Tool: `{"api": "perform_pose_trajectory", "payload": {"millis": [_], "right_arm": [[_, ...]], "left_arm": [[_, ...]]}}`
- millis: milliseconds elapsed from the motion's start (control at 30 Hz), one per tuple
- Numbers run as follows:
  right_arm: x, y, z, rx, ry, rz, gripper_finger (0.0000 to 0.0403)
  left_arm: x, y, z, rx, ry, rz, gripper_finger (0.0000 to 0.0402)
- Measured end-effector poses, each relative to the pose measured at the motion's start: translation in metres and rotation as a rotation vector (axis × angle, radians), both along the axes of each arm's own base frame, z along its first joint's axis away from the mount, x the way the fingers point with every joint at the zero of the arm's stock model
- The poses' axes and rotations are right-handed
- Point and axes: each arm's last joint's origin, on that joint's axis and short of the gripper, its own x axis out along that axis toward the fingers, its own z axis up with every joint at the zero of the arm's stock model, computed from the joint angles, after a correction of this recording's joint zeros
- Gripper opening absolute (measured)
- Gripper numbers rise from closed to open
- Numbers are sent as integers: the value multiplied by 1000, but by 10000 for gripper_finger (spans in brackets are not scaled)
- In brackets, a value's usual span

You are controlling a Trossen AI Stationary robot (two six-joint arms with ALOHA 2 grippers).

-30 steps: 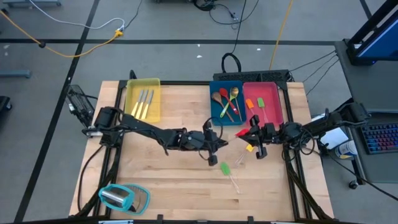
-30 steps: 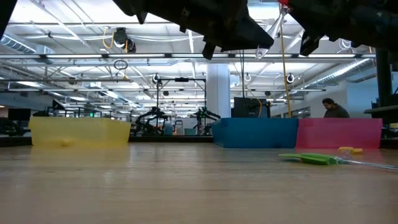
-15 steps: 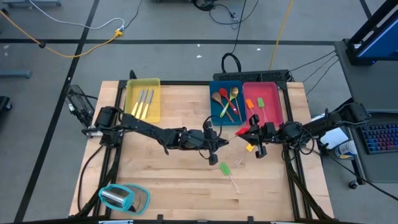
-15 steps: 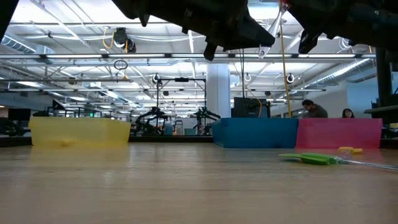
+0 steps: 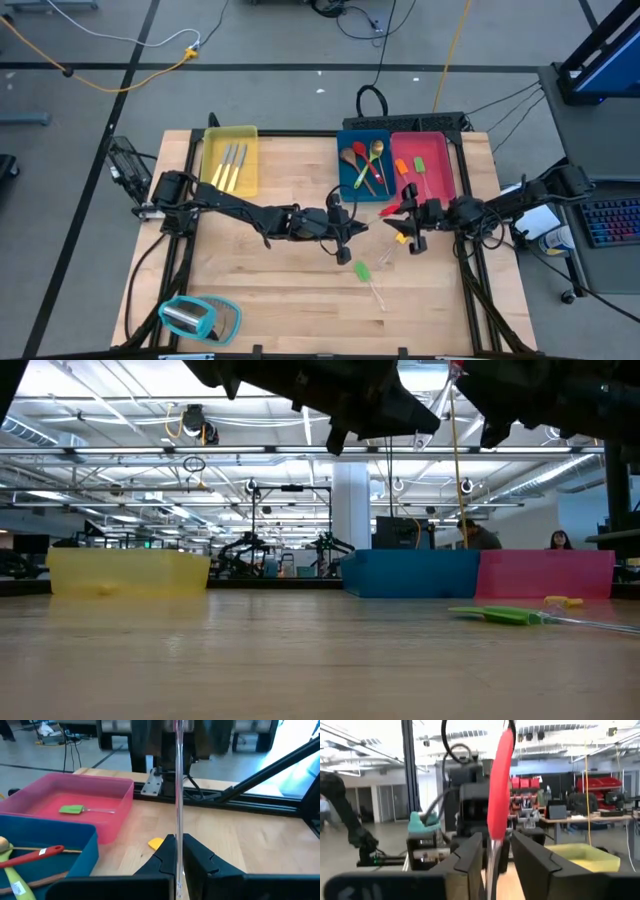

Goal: Pick & Place Kitchen Items
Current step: Put the red spatula into the pink bin

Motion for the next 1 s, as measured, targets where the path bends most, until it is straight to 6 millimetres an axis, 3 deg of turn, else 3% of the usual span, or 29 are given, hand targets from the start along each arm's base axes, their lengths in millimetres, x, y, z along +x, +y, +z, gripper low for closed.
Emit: {"api": "perform_pose_trajectory", "payload": {"millis": [367,633,867,1000], "right_arm": [[-5,-1,13,-29,-140,-31,115],[-6,-4,14,-34,-154,-116,72],[-5,-3,13,-55,-130,-117,11],[-4,-3,10,-61,-96,-115,10]], "left_arm": [[0,0,-1,0,8,-3,11],[0,0,-1,0,10,-2,10],[0,0,-2,1,14,-1,10],[0,3,-4,-2,21,5,10]]}}
